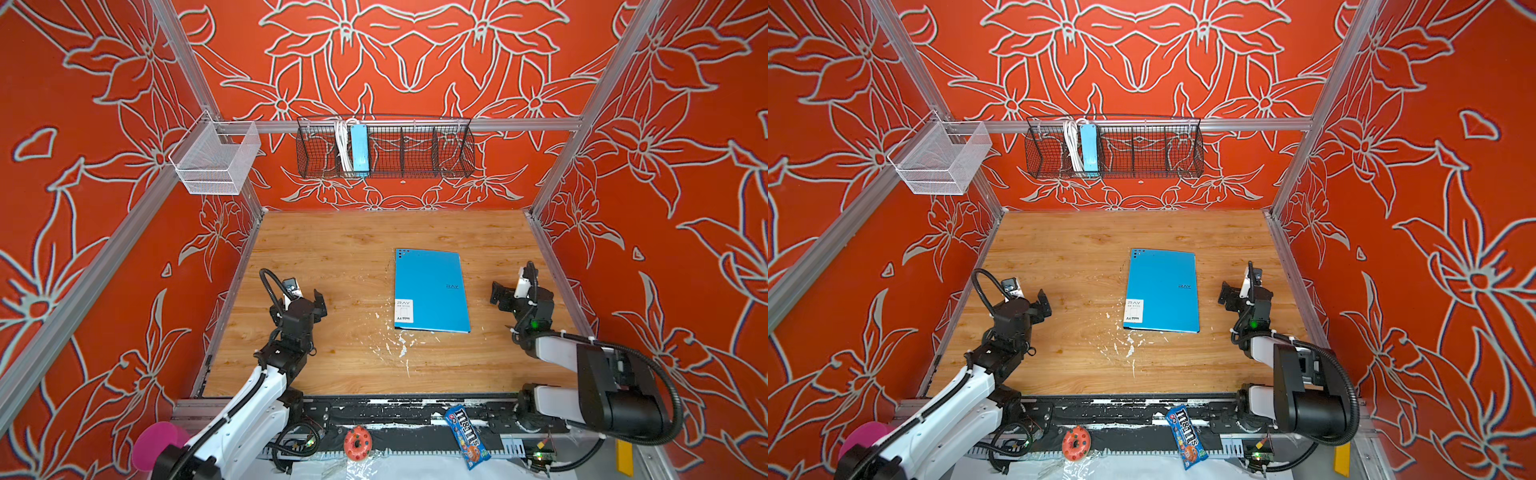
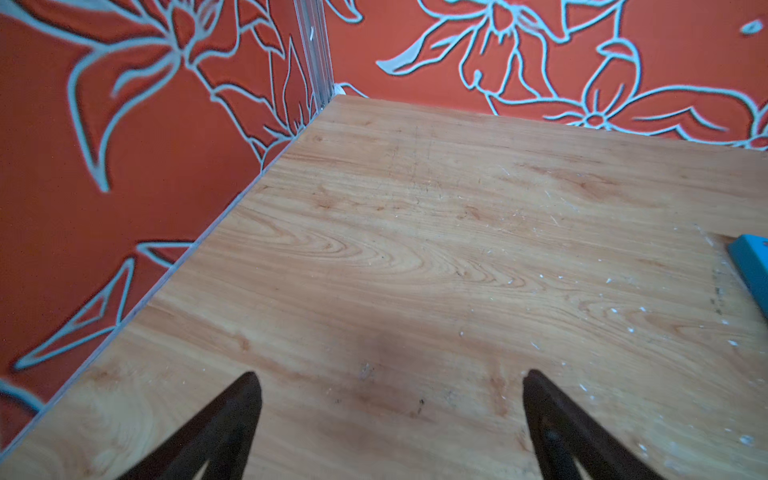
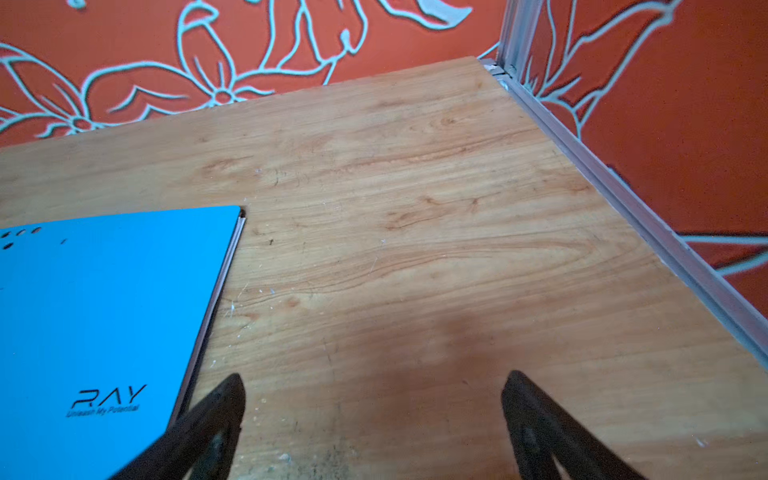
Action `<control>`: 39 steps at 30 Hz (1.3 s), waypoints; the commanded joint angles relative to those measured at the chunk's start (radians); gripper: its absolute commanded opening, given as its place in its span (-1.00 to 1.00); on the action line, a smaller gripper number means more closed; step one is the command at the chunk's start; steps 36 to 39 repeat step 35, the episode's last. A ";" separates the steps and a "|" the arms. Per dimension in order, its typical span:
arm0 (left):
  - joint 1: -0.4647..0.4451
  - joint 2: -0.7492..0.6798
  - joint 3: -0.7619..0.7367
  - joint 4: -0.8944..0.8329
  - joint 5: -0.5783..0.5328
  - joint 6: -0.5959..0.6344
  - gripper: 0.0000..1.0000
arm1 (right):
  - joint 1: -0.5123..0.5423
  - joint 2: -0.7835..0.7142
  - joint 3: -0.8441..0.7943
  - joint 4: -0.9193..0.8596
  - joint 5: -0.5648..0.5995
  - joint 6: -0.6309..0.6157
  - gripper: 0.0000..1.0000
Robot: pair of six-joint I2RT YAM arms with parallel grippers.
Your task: Put the files into the folder
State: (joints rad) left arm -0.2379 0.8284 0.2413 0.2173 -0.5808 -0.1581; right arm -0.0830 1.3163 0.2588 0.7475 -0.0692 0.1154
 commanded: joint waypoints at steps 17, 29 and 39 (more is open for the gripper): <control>0.230 0.522 0.130 0.354 0.330 0.078 0.95 | 0.065 0.091 0.046 0.073 0.050 -0.103 0.95; 0.232 0.531 0.154 0.320 0.413 0.113 0.95 | 0.107 0.096 0.068 0.034 0.112 -0.132 0.95; 0.245 0.520 0.145 0.325 0.441 0.112 0.95 | 0.109 0.096 0.074 0.030 0.111 -0.133 0.95</control>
